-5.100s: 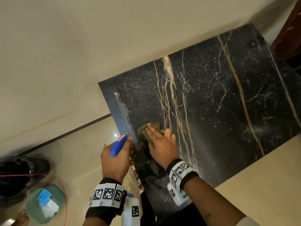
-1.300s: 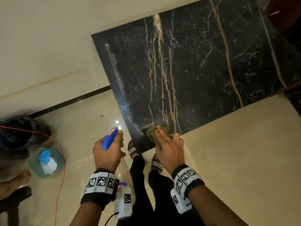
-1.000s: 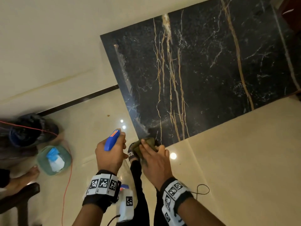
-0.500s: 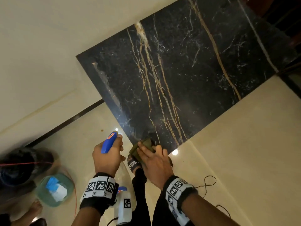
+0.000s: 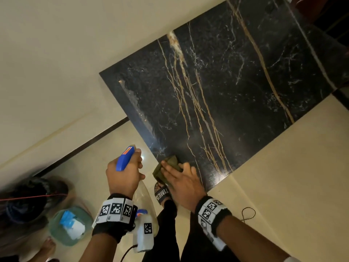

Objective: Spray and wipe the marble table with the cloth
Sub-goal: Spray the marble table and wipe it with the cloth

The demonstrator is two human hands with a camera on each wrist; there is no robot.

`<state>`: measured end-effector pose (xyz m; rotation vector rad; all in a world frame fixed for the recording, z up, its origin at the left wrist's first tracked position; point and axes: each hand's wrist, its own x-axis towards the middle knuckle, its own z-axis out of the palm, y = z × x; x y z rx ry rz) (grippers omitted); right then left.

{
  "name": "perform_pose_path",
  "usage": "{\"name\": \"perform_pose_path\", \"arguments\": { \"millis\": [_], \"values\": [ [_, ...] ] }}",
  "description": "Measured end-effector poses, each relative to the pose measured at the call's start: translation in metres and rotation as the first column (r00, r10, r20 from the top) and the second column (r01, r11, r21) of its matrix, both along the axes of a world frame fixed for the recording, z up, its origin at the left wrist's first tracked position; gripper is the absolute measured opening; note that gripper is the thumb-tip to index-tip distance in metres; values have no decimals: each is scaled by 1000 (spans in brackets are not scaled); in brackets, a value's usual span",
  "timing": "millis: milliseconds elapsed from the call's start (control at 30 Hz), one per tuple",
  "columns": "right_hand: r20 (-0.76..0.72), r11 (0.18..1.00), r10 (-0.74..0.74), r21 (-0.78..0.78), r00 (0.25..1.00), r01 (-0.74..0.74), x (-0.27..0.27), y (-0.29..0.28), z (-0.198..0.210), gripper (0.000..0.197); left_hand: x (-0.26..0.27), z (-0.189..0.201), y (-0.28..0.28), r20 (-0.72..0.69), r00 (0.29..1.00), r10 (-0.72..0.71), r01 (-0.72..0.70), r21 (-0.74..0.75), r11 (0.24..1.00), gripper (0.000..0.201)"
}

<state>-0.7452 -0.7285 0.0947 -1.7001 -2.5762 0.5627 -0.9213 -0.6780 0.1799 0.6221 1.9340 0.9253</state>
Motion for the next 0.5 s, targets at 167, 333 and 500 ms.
{"name": "perform_pose_path", "arguments": {
  "millis": [167,333,500],
  "values": [
    [59,968,251,8,966,-252,16,60,1,55,-8,-5,7,35,998,49,-50,3,999,26],
    [-5,992,-120,-29,993,120,-23,120,0,51,-20,-11,6,34,997,62,-62,3,998,28],
    [1,998,62,-24,998,-62,-4,86,2,53,-37,-16,8,40,995,92,-92,-3,996,32]
  ]
}}
